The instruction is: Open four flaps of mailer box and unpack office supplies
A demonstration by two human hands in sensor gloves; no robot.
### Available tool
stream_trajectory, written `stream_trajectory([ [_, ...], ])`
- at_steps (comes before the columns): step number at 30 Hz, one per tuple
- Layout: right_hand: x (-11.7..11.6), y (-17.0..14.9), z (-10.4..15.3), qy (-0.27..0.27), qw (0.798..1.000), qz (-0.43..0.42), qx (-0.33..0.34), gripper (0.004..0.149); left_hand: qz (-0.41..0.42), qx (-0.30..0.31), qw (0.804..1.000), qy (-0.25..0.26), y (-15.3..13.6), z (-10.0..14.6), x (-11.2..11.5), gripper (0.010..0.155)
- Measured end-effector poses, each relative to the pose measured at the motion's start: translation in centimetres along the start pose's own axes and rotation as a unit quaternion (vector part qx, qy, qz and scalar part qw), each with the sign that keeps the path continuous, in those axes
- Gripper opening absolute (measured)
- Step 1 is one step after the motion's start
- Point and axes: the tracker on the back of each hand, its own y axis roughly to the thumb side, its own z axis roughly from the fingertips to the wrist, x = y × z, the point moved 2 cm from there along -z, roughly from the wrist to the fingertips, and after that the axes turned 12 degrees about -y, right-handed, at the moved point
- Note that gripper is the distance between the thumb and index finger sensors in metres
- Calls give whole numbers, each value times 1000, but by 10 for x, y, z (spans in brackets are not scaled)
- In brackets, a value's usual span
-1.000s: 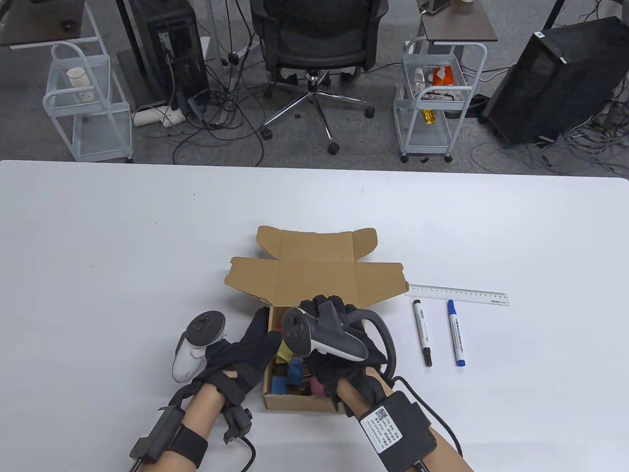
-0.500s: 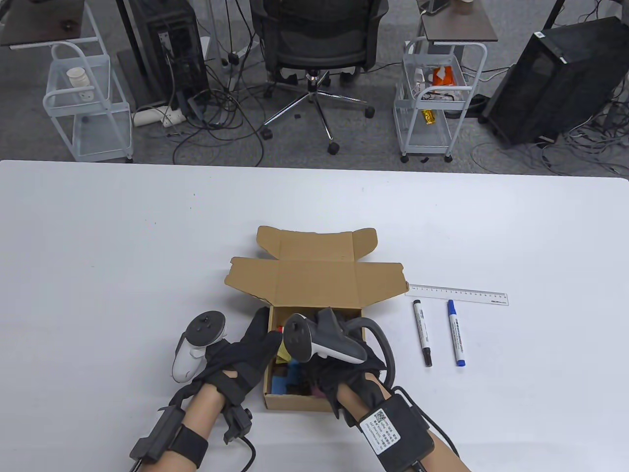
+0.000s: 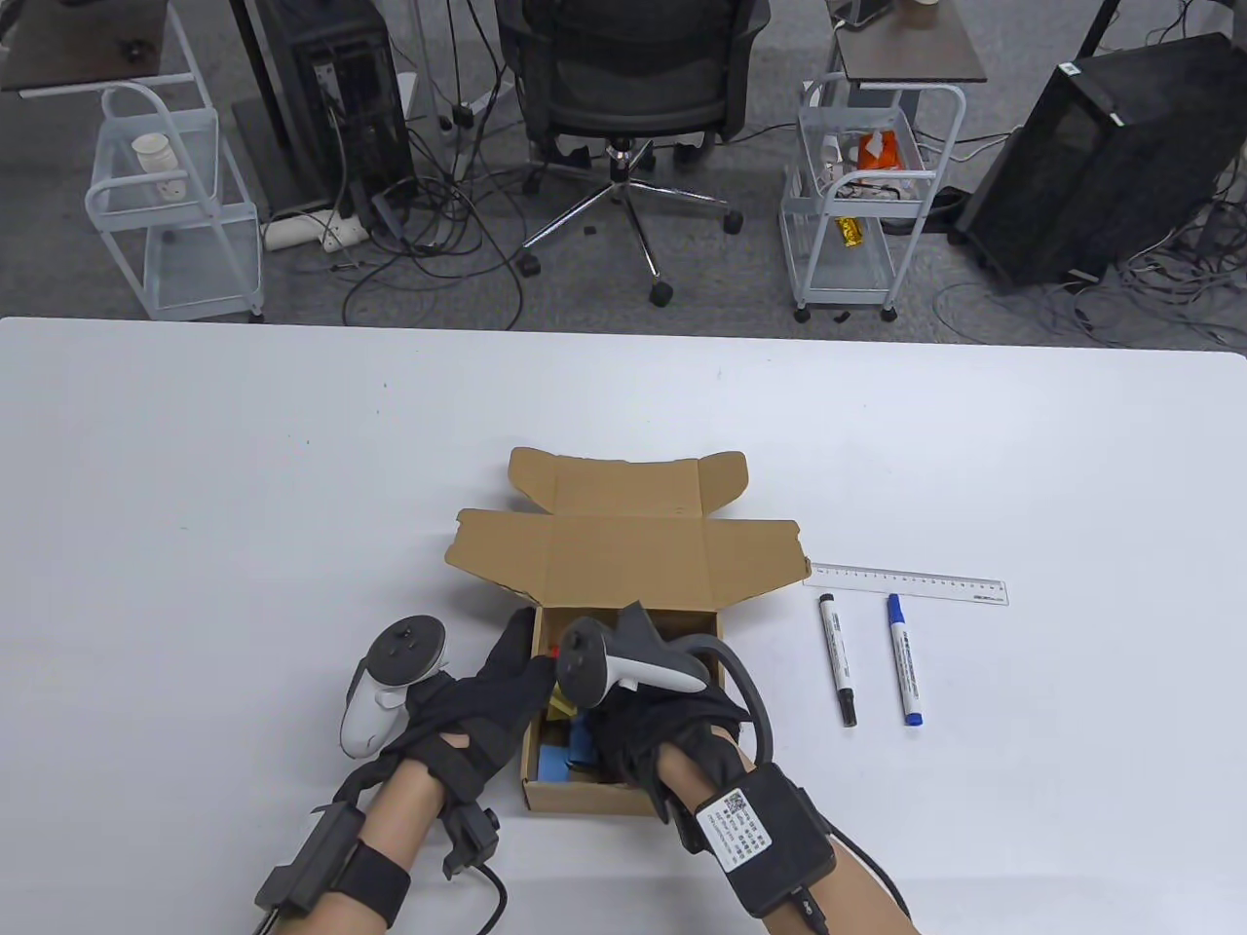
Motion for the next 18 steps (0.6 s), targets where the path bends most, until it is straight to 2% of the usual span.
stream_trajectory([
  [5,-2,1,-1,17,1000,3,0,74,0,-2,1000,2,0,1,0,85],
  [13,5,0,-5,-35,999,11,-8,74,2,-2,1000,4,0,1,0,85],
  [18,2,1,-10,-31,997,56,-44,74,0,-4,1000,4,0,1,-1,86],
])
